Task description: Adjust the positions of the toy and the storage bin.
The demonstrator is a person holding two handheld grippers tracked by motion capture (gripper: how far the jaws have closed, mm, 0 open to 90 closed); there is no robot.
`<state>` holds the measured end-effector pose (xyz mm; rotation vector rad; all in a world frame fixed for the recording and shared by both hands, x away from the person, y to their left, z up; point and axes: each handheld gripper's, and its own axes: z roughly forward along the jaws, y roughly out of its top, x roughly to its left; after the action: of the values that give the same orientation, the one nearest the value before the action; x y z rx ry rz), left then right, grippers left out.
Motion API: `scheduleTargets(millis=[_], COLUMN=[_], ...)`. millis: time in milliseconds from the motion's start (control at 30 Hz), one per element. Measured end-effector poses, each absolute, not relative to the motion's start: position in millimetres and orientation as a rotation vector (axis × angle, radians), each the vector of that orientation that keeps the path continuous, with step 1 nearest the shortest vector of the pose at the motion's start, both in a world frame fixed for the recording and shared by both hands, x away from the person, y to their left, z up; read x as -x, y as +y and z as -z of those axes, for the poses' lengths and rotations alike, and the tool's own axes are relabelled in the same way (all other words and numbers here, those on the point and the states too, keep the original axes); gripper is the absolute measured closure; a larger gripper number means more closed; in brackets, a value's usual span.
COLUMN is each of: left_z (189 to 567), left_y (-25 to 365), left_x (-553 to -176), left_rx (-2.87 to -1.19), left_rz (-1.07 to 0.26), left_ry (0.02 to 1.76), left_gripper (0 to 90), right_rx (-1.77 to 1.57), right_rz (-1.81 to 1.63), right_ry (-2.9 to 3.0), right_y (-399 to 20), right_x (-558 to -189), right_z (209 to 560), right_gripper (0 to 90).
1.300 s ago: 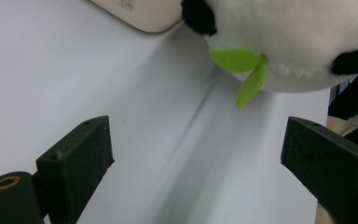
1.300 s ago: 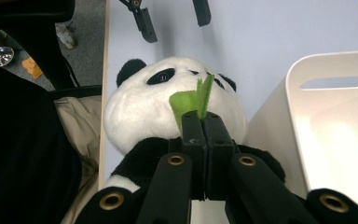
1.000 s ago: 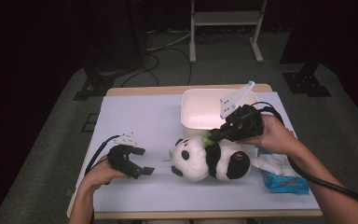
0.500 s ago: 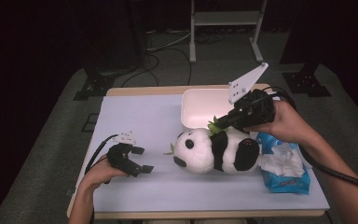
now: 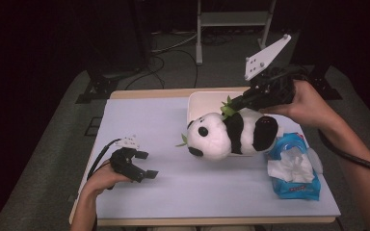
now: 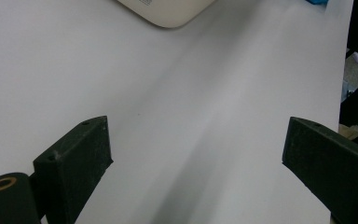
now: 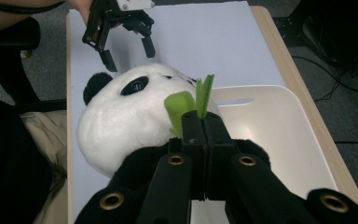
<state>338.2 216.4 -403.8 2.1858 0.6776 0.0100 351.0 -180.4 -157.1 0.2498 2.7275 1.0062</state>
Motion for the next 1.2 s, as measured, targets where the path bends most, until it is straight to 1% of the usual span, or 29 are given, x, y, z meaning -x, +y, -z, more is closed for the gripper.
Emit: scheduleTargets(millis=[700,1200], left_z=[404,405], left_y=[219,220], left_x=[-343,-344], left_rx=[-2.175,-2.17], left_rz=[-0.006,0.003], left_ry=[0.687,0.685], left_gripper=[7.0,7.0], right_rx=[-0.318,-0.388], right_rz=[-1.0,-1.011], right_ry=[2.7,2.679], right_y=[-186,-195], right_x=[-381,-402], right_z=[144,146], right_gripper=[89.0,89.0])
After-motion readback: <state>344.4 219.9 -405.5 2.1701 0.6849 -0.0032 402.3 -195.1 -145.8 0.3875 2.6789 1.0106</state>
